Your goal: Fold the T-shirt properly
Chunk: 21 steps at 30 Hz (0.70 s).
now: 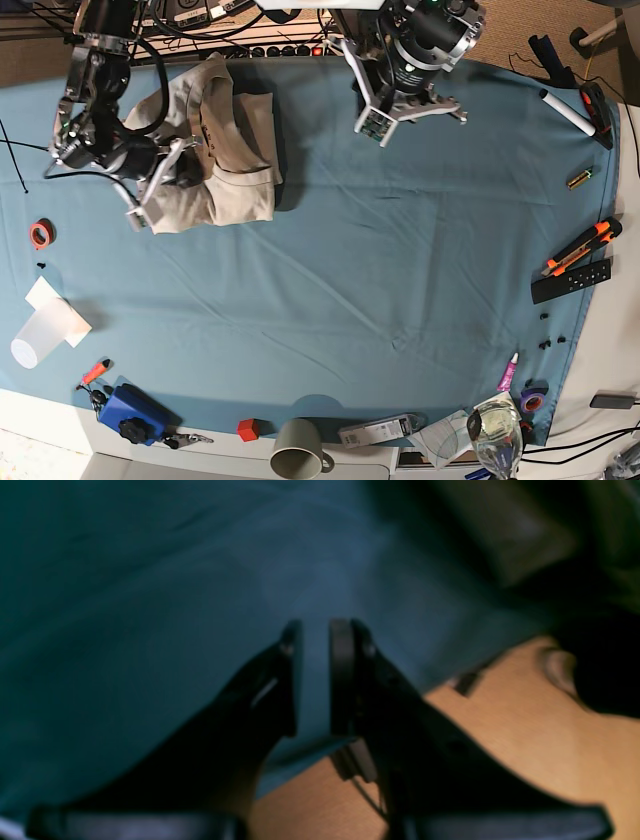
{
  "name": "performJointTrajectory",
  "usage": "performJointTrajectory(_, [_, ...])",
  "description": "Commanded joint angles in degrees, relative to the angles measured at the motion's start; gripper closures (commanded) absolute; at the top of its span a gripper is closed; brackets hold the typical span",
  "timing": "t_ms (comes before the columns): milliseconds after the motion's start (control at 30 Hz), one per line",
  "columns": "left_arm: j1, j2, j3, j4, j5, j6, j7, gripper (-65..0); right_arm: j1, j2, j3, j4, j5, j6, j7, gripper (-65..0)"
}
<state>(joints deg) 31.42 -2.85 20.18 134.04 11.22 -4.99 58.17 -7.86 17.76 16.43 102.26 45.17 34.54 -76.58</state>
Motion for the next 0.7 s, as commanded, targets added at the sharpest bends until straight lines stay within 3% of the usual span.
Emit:
performJointTrajectory(0, [0.2,0.2,0.2,1.0,1.6,1.3,-1.2,-6.9,0.8,0.9,1.8,3.5,1.5,0.3,1.5,-1.5])
performJointTrajectory(100, [0.2,-0.1,0.1,1.0,6.1,2.7,-1.2,0.0,-1.4,1.0,6.6,8.4,1.5,0.6,2.5,-1.4])
performJointTrajectory(200, [0.9,-1.2,-1.9,1.0,9.1,3.0,-1.1,0.0,-5.4,1.0,11.2,11.9,1.5,0.6,3.1,0.0])
performJointTrajectory(367, [1.2,-1.9,-12.4,1.0,9.3,4.0,-1.0,0.0,-11.7,1.0,21.2,17.4,1.5,0.6,3.0,0.0])
performJointTrajectory(533, [2.4,-1.9,-26.4,1.0,-2.4,2.9,-0.2,0.0,-16.2,1.0,28.9,20.7,4.1,0.6,0.1,0.0])
performJointTrajectory(600, [3.6,-1.9,-31.0,1.0,-7.9,0.6,1.4,0.0,-18.3,1.0,29.7,20.7,4.8,0.6,-1.6,0.0])
performJointTrajectory(667, [5.1,-1.9,-34.6,1.0,-11.7,0.5,3.1,0.0,-20.8,0.9,29.7,20.7,4.9,0.6,-3.4,0.0])
